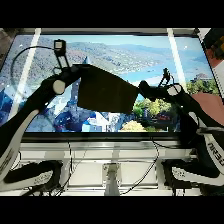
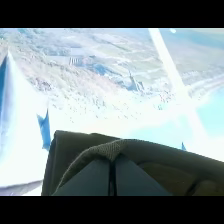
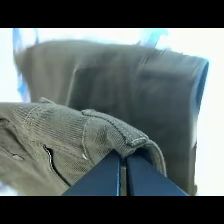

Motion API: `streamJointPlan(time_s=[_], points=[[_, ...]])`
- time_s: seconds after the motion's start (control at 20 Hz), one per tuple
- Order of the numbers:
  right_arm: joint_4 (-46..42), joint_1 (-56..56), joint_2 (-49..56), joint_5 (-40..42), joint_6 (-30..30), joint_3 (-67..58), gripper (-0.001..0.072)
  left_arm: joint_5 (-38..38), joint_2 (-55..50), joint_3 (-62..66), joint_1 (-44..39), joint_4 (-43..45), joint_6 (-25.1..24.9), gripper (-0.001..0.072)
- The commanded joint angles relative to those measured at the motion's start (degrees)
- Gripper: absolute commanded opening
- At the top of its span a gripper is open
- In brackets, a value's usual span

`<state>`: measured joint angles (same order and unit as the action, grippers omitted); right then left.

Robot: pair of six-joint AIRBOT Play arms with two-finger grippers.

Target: Fold the clothes and pants, and hang the long-sleeved shirts on hangers.

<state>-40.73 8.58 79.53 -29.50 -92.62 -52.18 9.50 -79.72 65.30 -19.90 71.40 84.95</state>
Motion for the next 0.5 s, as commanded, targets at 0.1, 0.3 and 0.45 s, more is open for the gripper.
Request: streamJointPlan(time_s=[0.1,0.3,0.45], points=[[3.3,0.0,6.8,15.6,-1.3,-0.2,0.0032,-18.0,-12.6,5.2,-0.7,0.0,-0.5,0.0009],[1.9,0.0,6.8,17.8,-1.0,-2.7,0.0565,-18.4,-13.7,5.2,0.0,0.1,-0.5,0.0703],[-0.4,-1.9,6.8,8.5,-0.9,-7.3,0.0564,-14.8,-10.6,5.2,0.1,0.1,-0.5,0.07]])
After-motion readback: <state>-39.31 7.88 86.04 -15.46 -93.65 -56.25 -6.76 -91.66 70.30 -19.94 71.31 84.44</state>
